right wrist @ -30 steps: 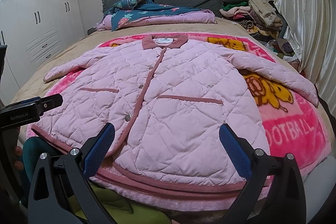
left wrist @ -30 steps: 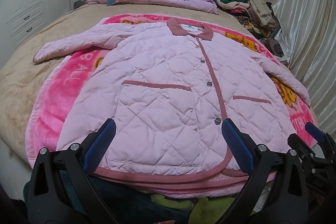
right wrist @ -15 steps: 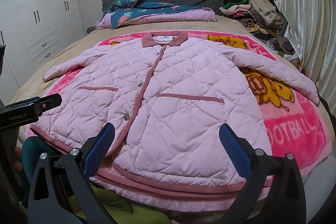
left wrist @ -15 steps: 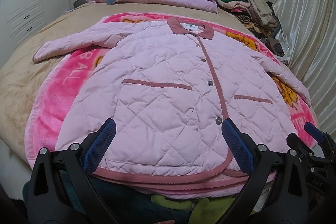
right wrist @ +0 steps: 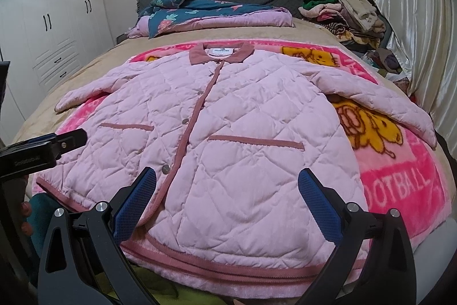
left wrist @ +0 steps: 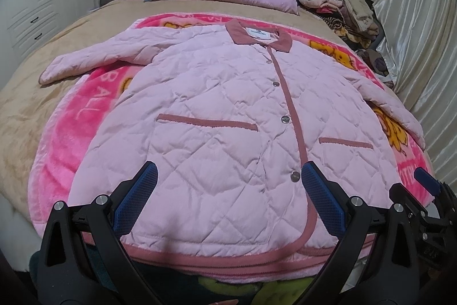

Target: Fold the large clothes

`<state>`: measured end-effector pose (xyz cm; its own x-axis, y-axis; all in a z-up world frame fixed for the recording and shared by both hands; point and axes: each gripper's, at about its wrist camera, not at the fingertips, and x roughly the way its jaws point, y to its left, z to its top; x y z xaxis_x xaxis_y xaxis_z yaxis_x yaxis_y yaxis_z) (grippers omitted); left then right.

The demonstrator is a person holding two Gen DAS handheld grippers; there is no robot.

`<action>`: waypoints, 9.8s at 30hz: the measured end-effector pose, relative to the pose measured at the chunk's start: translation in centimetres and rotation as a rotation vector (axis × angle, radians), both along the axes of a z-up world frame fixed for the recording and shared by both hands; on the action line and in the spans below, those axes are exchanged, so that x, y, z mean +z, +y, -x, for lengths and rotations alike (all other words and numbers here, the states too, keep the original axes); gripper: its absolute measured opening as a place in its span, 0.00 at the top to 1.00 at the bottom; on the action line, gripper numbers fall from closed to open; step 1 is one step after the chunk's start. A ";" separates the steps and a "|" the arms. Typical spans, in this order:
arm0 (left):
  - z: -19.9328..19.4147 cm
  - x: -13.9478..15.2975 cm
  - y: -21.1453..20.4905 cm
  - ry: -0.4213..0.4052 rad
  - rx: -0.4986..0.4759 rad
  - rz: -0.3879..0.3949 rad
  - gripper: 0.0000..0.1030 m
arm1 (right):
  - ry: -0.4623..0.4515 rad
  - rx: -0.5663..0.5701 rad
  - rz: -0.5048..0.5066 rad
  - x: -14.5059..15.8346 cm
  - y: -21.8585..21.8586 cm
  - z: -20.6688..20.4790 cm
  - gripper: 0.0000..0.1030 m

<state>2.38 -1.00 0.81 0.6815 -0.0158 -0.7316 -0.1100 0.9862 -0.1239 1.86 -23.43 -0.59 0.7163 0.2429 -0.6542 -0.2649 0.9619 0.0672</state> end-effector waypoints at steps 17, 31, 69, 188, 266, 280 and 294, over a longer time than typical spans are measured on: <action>-7.0 1.9 -0.9 -0.003 0.008 0.019 0.08 | -0.028 -0.022 -0.051 3.0 -0.9 -6.7 0.04; -13.0 4.0 -1.5 -0.024 0.001 0.018 0.08 | -0.056 -0.084 -0.101 4.9 -3.4 -13.6 0.04; -25.5 -0.4 -9.1 0.096 -0.092 -0.034 0.08 | 0.081 -0.671 -0.220 -2.5 -25.1 -22.0 0.04; -27.2 -0.9 17.3 -0.036 0.062 0.655 0.08 | -0.062 0.180 -0.137 1.2 17.1 -32.8 0.79; -25.2 -4.2 19.0 0.067 0.202 0.207 0.08 | 0.084 -0.058 -0.180 -2.0 4.9 -27.8 0.04; -23.6 -4.2 26.6 0.028 0.372 0.286 0.08 | 0.070 0.124 -0.202 0.5 14.4 -27.4 0.04; -22.4 -7.8 34.4 0.053 0.584 0.397 0.08 | 0.107 0.343 -0.097 -0.7 26.0 -27.9 0.04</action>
<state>24.76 33.38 -7.01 0.6234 0.0690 -0.7789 -0.6233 0.6453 -0.4417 29.80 2.56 -1.31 0.5116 0.5215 -0.6828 -0.5571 0.8064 0.1985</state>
